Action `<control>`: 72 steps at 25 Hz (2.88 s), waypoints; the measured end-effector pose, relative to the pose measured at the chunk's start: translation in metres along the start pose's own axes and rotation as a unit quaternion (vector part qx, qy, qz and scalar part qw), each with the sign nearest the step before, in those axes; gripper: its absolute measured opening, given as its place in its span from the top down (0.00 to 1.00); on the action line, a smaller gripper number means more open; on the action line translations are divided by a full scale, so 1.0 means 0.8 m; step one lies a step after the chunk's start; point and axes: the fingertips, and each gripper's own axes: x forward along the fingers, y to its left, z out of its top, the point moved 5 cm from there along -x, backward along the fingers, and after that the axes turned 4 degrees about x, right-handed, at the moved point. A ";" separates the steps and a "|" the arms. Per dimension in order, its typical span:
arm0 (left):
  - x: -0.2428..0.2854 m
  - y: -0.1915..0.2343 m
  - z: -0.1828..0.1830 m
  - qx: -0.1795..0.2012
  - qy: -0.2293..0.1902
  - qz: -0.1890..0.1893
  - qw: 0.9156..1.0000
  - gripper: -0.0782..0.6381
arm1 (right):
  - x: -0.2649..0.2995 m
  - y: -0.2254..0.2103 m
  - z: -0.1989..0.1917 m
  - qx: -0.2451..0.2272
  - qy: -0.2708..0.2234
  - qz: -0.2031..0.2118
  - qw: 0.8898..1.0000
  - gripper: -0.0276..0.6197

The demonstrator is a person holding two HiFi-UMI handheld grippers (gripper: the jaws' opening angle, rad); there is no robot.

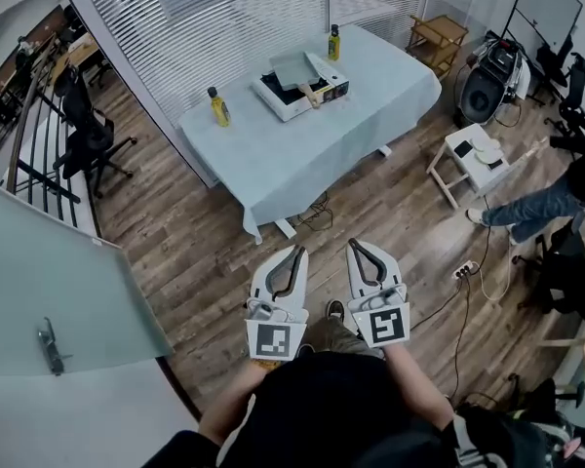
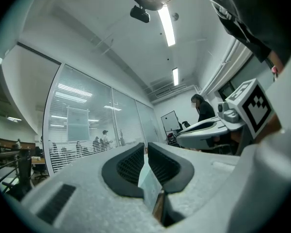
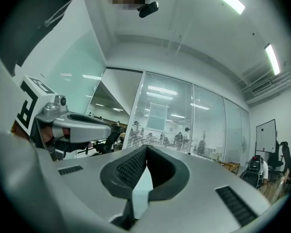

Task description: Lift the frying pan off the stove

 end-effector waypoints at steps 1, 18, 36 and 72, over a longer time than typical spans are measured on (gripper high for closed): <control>0.011 -0.001 -0.002 -0.001 0.005 0.001 1.000 0.84 | 0.007 -0.009 0.000 0.003 -0.004 0.001 1.000 0.95; 0.179 0.009 -0.025 -0.012 0.016 0.053 0.998 0.84 | 0.102 -0.133 -0.038 0.006 0.024 0.022 0.999 0.95; 0.363 0.147 -0.124 -0.078 0.017 0.068 0.994 0.84 | 0.306 -0.218 -0.082 -0.029 0.097 0.018 0.995 0.95; 0.645 0.188 -0.305 -0.094 0.198 0.242 0.945 0.58 | 0.655 -0.435 -0.203 -0.026 0.095 0.223 0.970 0.95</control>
